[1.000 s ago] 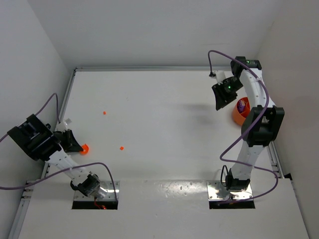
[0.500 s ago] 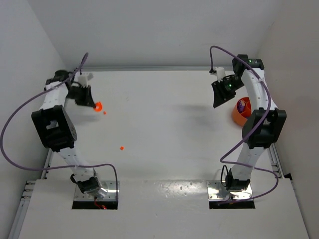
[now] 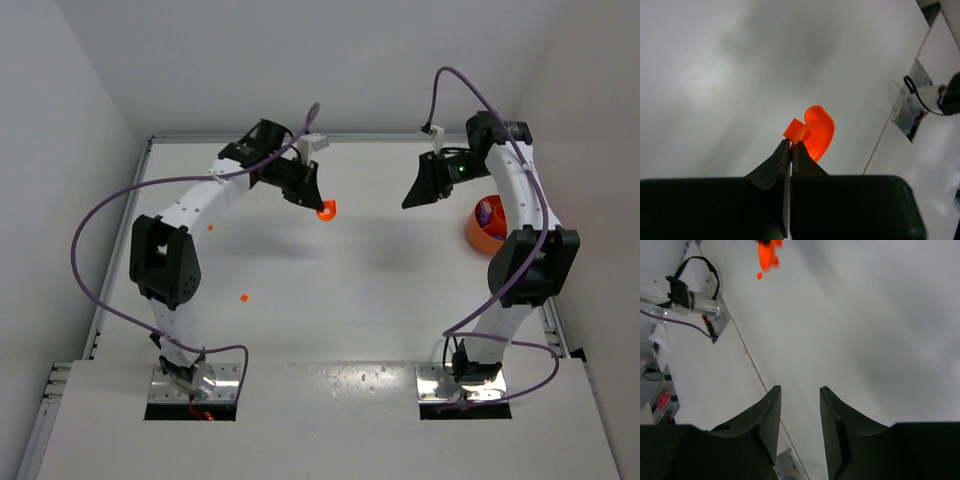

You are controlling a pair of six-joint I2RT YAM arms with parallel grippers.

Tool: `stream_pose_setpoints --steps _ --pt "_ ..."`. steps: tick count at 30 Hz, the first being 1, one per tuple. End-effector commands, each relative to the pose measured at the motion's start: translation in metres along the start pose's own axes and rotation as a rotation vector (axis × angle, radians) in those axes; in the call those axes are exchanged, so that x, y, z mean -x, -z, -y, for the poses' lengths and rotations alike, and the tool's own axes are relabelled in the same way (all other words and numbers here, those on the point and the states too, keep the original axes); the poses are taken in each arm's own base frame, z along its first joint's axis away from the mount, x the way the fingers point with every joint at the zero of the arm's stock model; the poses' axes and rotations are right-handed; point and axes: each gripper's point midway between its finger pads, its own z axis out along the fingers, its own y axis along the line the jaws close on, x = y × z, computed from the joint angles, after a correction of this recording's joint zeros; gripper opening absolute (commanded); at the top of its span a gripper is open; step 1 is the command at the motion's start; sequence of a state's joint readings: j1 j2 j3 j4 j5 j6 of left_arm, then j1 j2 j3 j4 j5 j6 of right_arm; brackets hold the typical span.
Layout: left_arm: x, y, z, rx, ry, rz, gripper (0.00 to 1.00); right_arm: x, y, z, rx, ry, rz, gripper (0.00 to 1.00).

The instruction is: Sort the legos into containers by color

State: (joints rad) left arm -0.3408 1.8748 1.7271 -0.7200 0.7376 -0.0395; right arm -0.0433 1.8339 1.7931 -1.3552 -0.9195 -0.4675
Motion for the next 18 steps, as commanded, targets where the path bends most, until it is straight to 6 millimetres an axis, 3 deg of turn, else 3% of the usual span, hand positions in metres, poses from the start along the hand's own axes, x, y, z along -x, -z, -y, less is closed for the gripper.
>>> stream_pose_setpoints --steps 1,3,6,10,11,13,14,15,18 --pt "-0.002 0.003 0.046 -0.065 -0.044 0.006 0.0 0.007 -0.011 -0.018 0.15 -0.002 0.082 0.37" --pt "-0.011 -0.005 0.056 -0.095 -0.044 -0.021 0.0 0.005 -0.025 -0.024 0.205 -0.034 0.099 0.37" --pt "-0.019 -0.015 0.051 -0.117 -0.019 -0.049 0.0 -0.008 -0.052 -0.027 0.275 -0.079 0.091 0.38" --pt "-0.017 -0.03 0.059 -0.132 -0.036 -0.061 0.0 -0.017 -0.083 -0.047 0.347 -0.143 0.081 0.39" --pt "-0.017 -0.033 0.057 -0.132 -0.033 -0.066 0.0 -0.006 -0.088 -0.045 0.341 -0.077 0.12 0.41" --pt "-0.019 -0.041 0.064 -0.147 -0.044 -0.079 0.0 -0.007 -0.098 -0.059 0.342 -0.154 0.116 0.42" --pt "-0.021 -0.044 0.063 -0.158 -0.036 -0.088 0.0 0.008 -0.101 -0.058 0.334 -0.077 0.173 0.44" --pt "-0.023 -0.046 0.069 -0.174 -0.041 -0.094 0.0 0.006 -0.108 -0.063 0.329 -0.151 0.162 0.44" --pt "-0.02 -0.048 0.068 -0.174 -0.038 -0.088 0.0 0.02 -0.117 -0.065 0.309 -0.126 0.199 0.46"
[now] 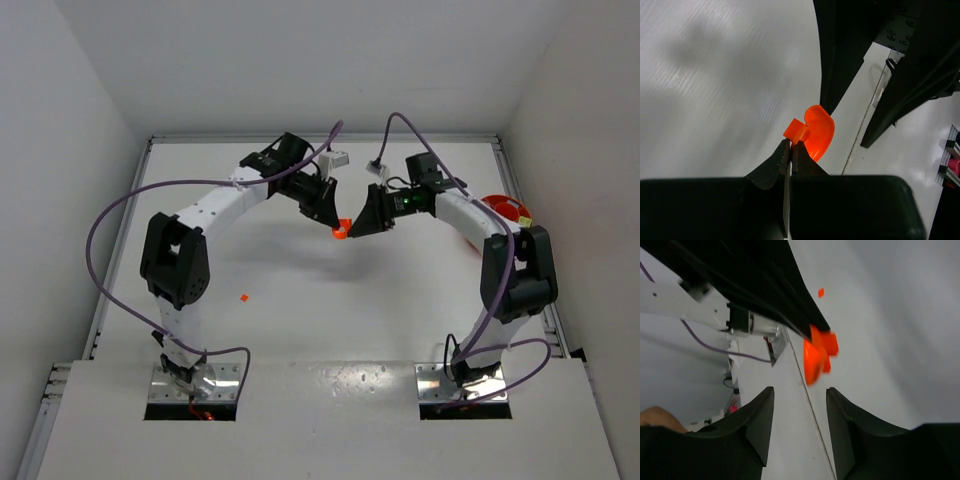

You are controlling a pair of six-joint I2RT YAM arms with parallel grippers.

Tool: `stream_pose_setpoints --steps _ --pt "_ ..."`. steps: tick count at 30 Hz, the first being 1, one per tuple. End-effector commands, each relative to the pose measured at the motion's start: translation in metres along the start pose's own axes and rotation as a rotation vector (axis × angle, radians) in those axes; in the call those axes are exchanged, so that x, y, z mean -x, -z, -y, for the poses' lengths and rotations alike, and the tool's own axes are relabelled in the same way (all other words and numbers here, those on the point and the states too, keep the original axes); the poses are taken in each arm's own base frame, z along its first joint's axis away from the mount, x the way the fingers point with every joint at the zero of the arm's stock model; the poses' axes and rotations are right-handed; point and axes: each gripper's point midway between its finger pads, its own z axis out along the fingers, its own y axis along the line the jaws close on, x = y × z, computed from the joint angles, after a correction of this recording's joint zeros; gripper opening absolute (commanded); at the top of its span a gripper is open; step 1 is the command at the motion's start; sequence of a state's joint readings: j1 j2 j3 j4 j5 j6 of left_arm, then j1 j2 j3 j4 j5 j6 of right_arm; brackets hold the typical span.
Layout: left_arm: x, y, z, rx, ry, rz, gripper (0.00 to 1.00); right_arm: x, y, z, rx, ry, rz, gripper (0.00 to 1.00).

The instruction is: Sort the legos into containers by color

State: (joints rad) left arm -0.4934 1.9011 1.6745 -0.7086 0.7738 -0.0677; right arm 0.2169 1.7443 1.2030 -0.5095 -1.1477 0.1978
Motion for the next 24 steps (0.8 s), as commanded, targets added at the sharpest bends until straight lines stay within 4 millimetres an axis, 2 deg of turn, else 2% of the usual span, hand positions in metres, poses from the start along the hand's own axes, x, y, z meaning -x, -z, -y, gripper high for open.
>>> stream_pose_setpoints --steps 1,3,8,11,13,15,16,18,19,20,22,23,24 --pt "0.018 -0.001 0.011 -0.037 -0.03 0.038 0.0 0.05 -0.004 -0.029 0.032 0.113 0.137 0.47" --pt "0.018 -0.001 0.013 -0.047 -0.031 0.037 0.0 0.059 -0.008 -0.026 -0.003 0.118 0.166 0.47" --pt "0.018 0.006 0.021 -0.056 -0.036 0.051 0.0 0.063 -0.017 -0.02 -0.041 0.12 0.171 0.47" --pt "0.017 0.007 0.022 -0.056 -0.036 0.051 0.0 0.063 -0.02 -0.019 -0.046 0.114 0.164 0.35" --pt "0.02 0.01 0.027 -0.067 -0.049 0.063 0.0 0.063 -0.02 -0.019 -0.046 0.114 0.164 0.19" --pt "0.019 0.011 0.028 -0.067 -0.049 0.063 0.0 0.063 -0.02 -0.019 -0.047 0.123 0.164 0.08" --pt "0.021 0.014 0.031 -0.067 -0.057 0.071 0.01 0.059 -0.021 -0.016 -0.05 0.119 0.155 0.05" --pt "0.021 0.017 0.025 -0.065 -0.036 0.079 0.13 0.057 -0.019 -0.02 -0.052 0.14 0.155 0.01" --pt "0.022 0.02 0.03 -0.081 -0.043 0.085 0.2 0.056 -0.019 -0.019 -0.054 0.142 0.151 0.01" --pt "0.02 0.022 0.03 -0.103 -0.044 0.084 0.45 0.056 -0.014 -0.018 -0.061 0.154 0.162 0.0" --pt "0.021 0.028 0.027 -0.083 -0.056 0.093 0.69 0.057 -0.008 -0.018 -0.07 0.17 0.169 0.0" --pt "0.023 0.031 0.02 -0.032 -0.061 0.101 0.99 0.055 -0.001 -0.013 -0.099 0.196 0.17 0.0" --pt "0.024 0.037 0.016 -0.005 -0.053 0.107 1.0 0.057 0.004 -0.005 -0.142 0.212 0.17 0.0"
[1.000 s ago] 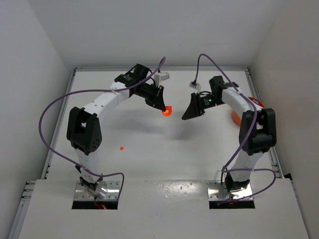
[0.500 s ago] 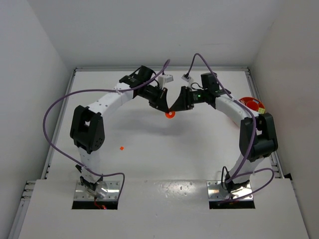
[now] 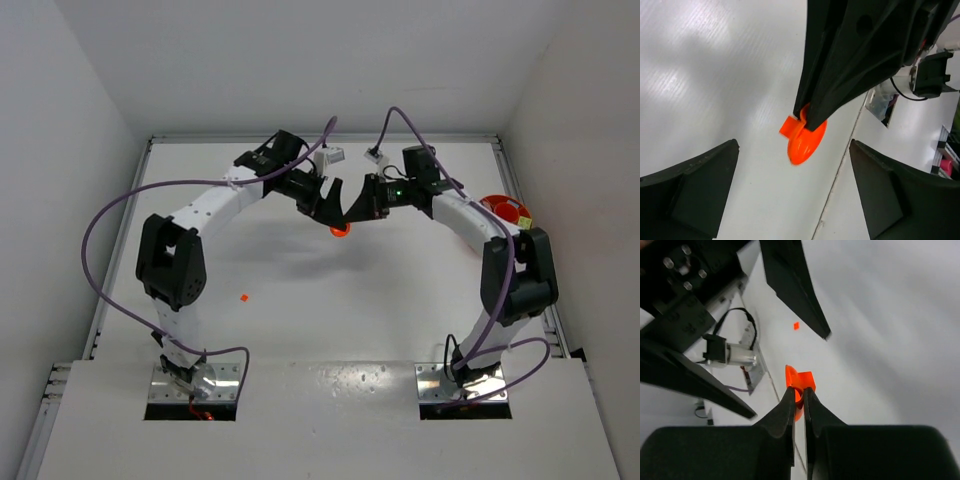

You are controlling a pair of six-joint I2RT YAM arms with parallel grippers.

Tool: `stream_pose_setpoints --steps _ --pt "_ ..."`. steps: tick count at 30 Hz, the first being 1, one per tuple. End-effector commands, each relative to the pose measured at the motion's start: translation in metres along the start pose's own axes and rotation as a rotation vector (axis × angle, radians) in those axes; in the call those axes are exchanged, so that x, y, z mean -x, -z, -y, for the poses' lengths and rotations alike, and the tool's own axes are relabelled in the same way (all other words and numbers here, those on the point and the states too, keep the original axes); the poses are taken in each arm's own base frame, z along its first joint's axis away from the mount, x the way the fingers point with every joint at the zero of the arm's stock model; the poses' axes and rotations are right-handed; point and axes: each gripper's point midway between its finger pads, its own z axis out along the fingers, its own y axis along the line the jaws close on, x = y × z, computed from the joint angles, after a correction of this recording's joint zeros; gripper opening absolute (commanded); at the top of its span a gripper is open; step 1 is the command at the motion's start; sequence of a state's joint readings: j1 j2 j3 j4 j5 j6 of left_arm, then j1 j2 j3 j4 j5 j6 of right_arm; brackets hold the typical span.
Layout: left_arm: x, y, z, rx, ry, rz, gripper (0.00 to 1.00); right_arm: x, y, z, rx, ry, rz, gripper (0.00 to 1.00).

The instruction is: Sort the legos into containers by color

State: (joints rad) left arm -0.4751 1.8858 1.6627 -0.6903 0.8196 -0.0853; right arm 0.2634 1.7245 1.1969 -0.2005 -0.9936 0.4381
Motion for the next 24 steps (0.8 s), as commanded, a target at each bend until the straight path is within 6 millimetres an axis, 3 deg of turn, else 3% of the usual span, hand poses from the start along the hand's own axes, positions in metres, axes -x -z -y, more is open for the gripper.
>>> stream_pose_setpoints --steps 1,2,4,8,9,10,12,13,14,15,17,18,19,21,22,24 --pt "0.024 0.033 0.009 0.047 -0.068 0.092 1.0 0.016 0.025 -0.005 -0.06 0.179 0.043 0.0" --pt "0.026 0.039 0.0 0.076 -0.023 0.105 1.0 0.015 0.038 0.0 -0.101 0.209 0.038 0.0" --pt "0.049 0.052 -0.023 0.185 0.04 0.175 1.0 0.019 0.056 0.012 -0.18 0.224 0.056 0.0" --pt "0.104 0.116 -0.066 0.206 0.131 0.449 1.0 0.02 0.112 0.049 -0.377 0.19 0.088 0.0" --pt "0.112 0.125 -0.073 0.207 0.126 0.479 1.0 0.021 0.135 0.065 -0.437 0.175 0.112 0.0" --pt "0.127 0.139 -0.073 0.226 0.101 0.517 1.0 0.029 0.154 0.07 -0.502 0.187 0.138 0.0" --pt "0.132 0.154 -0.085 0.295 0.041 0.524 1.0 0.026 0.182 0.083 -0.595 0.161 0.134 0.0" --pt "0.138 0.163 -0.085 0.34 0.014 0.533 1.0 0.034 0.211 0.095 -0.687 0.184 0.141 0.0" --pt "0.133 0.163 -0.09 0.365 0.009 0.514 1.0 0.034 0.224 0.102 -0.718 0.173 0.13 0.0" --pt "0.132 0.172 -0.089 0.418 -0.026 0.514 1.0 0.035 0.252 0.108 -0.773 0.162 0.125 0.0" --pt "0.125 0.182 -0.093 0.474 -0.033 0.511 1.0 0.03 0.278 0.127 -0.822 0.099 0.116 0.0" --pt "0.123 0.195 -0.088 0.503 -0.036 0.532 1.0 0.039 0.306 0.131 -0.864 0.112 0.141 0.0" --pt "0.113 0.193 -0.091 0.519 -0.014 0.518 1.0 0.036 0.315 0.144 -0.881 0.086 0.122 0.0" --pt "0.103 0.2 -0.093 0.545 0.009 0.532 1.0 0.041 0.338 0.145 -0.919 0.086 0.112 0.0" --pt "0.1 0.215 -0.097 0.619 0.02 0.555 1.0 0.038 0.349 0.149 -0.943 0.088 0.103 0.0" --pt "0.089 0.219 -0.1 0.666 0.028 0.546 1.0 0.032 0.367 0.158 -0.988 0.086 0.084 0.0"
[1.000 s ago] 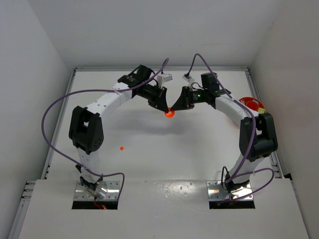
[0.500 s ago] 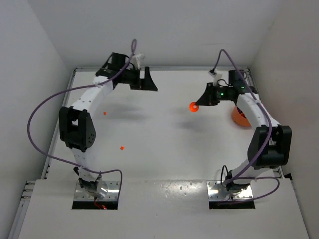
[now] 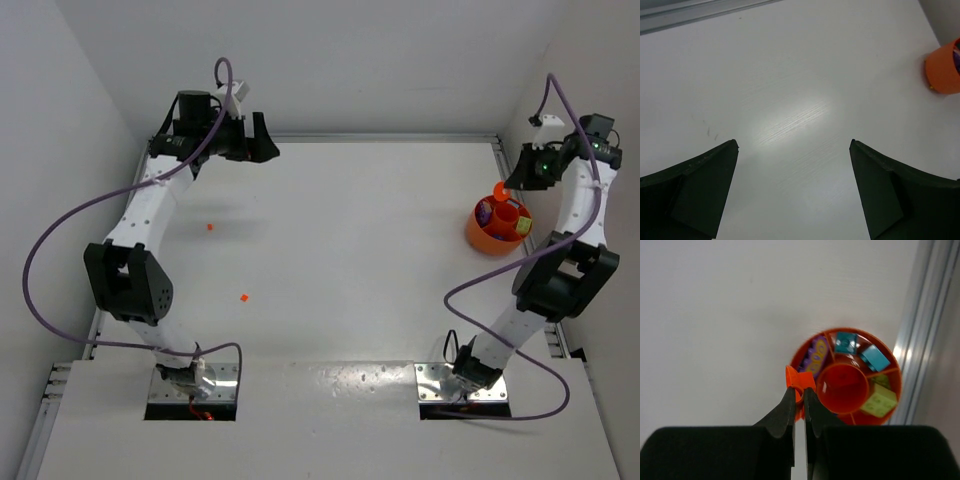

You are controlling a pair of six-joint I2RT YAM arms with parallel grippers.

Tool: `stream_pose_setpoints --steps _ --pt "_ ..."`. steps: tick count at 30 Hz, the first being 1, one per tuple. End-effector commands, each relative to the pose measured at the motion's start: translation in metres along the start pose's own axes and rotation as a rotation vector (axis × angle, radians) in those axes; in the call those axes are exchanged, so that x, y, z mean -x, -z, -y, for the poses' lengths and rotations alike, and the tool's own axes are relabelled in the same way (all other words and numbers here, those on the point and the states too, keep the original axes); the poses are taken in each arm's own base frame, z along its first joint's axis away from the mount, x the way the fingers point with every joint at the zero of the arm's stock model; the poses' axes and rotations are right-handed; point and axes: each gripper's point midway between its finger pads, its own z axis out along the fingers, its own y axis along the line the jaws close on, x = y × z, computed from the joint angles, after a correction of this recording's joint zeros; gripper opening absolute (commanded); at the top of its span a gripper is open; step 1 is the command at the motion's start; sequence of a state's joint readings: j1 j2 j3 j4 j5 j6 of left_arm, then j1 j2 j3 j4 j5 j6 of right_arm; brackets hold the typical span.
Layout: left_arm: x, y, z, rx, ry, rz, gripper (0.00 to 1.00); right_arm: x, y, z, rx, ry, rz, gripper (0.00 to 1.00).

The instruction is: Sort the legos into containers by color

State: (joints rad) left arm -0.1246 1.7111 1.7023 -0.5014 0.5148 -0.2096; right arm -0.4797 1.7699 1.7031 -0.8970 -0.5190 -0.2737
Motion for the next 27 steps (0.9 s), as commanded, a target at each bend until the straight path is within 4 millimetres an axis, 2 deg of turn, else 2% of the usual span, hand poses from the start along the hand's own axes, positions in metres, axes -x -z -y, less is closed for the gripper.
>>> stream_pose_setpoints --steps 1,2,4,7,9,11,16,17,22,25,26,27 --pt "0.012 0.031 -0.017 0.148 -0.062 0.065 1.0 -0.018 0.011 0.019 -0.049 0.066 -0.094 0.0" --pt "0.015 0.034 -0.017 0.157 -0.088 0.074 1.0 -0.022 0.011 0.028 -0.064 0.06 -0.104 0.0" --pt "0.01 0.042 -0.022 0.178 -0.117 0.049 1.0 -0.028 0.011 0.031 -0.062 0.054 -0.118 0.0" --pt "0.002 0.049 -0.03 0.196 -0.121 0.039 1.0 -0.046 0.007 0.035 -0.059 0.031 -0.167 0.0" --pt "-0.003 0.052 -0.034 0.206 -0.11 0.029 1.0 -0.043 0.005 0.044 -0.08 0.038 -0.142 0.0" --pt "-0.014 0.05 -0.037 0.191 -0.095 0.007 1.0 -0.048 0.0 0.044 -0.081 0.006 -0.143 0.0" --pt "-0.019 0.057 -0.037 0.198 -0.079 0.006 1.0 -0.058 -0.011 0.058 -0.15 -0.025 -0.142 0.0" --pt "-0.024 0.056 -0.04 0.211 -0.074 -0.003 1.0 -0.061 -0.012 0.057 -0.167 -0.015 -0.149 0.04" --pt "-0.037 0.058 -0.051 0.251 -0.046 -0.026 1.0 -0.056 -0.014 0.066 -0.232 0.015 -0.106 0.13" --pt "-0.047 0.062 -0.054 0.26 -0.034 -0.037 1.0 -0.05 -0.015 0.069 -0.244 0.018 -0.083 0.13" --pt "-0.056 0.062 -0.057 0.27 -0.022 -0.06 1.0 -0.05 -0.015 0.069 -0.244 0.018 -0.083 0.13" --pt "-0.053 0.066 -0.059 0.279 -0.021 -0.049 1.0 -0.044 -0.013 0.07 -0.255 0.029 -0.062 0.08"
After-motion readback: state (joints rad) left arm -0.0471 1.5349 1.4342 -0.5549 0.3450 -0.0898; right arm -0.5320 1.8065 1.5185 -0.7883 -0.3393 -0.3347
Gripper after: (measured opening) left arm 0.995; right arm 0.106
